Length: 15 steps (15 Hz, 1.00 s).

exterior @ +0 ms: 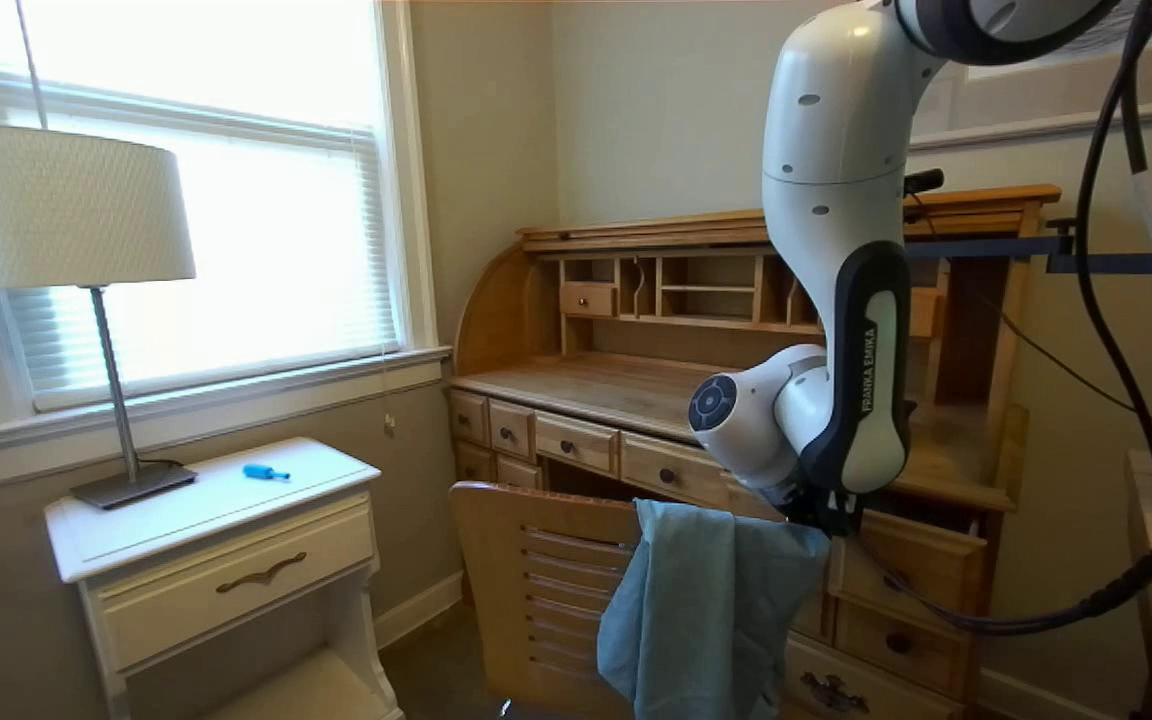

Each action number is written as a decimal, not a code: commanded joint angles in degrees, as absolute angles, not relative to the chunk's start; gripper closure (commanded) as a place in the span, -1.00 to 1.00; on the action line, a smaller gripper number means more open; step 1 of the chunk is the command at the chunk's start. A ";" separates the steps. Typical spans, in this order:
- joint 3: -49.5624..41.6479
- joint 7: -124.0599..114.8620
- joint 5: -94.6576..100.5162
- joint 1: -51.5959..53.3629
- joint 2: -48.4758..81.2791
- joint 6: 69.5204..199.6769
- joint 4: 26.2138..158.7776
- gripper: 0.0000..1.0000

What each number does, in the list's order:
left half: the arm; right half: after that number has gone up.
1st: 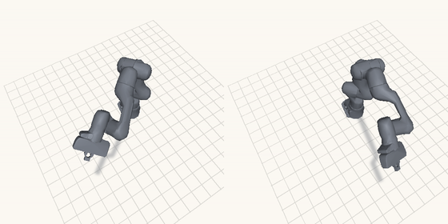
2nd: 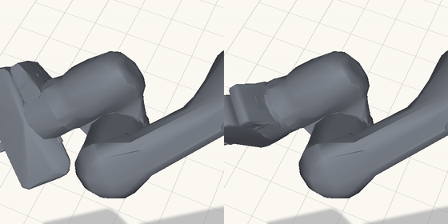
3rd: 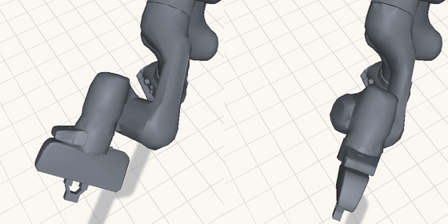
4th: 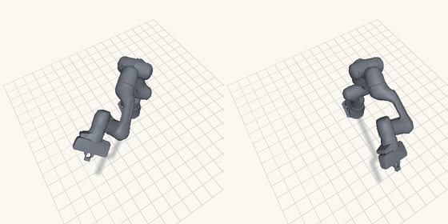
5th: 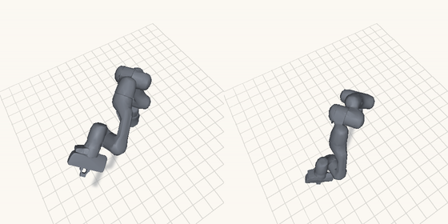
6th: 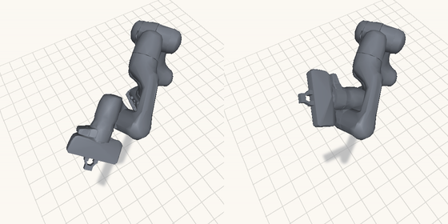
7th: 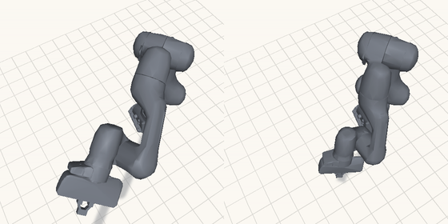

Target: Close the drawer

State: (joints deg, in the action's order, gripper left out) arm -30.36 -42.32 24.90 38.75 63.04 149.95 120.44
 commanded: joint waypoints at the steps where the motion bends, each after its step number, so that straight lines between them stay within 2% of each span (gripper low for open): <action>1: -30.26 -41.41 25.81 36.31 64.17 160.34 120.88 1.00; 4: -30.18 -38.30 23.37 34.03 66.56 170.11 121.48 1.00; 7: -29.54 -33.56 20.02 31.38 68.68 174.07 122.20 1.00; 9: -31.83 -36.79 13.89 35.82 70.98 167.72 122.09 1.00; 15: -36.79 -42.96 2.52 44.95 77.00 164.20 121.80 1.00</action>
State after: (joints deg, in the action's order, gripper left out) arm -33.77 -39.47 7.48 39.67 73.43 168.26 121.13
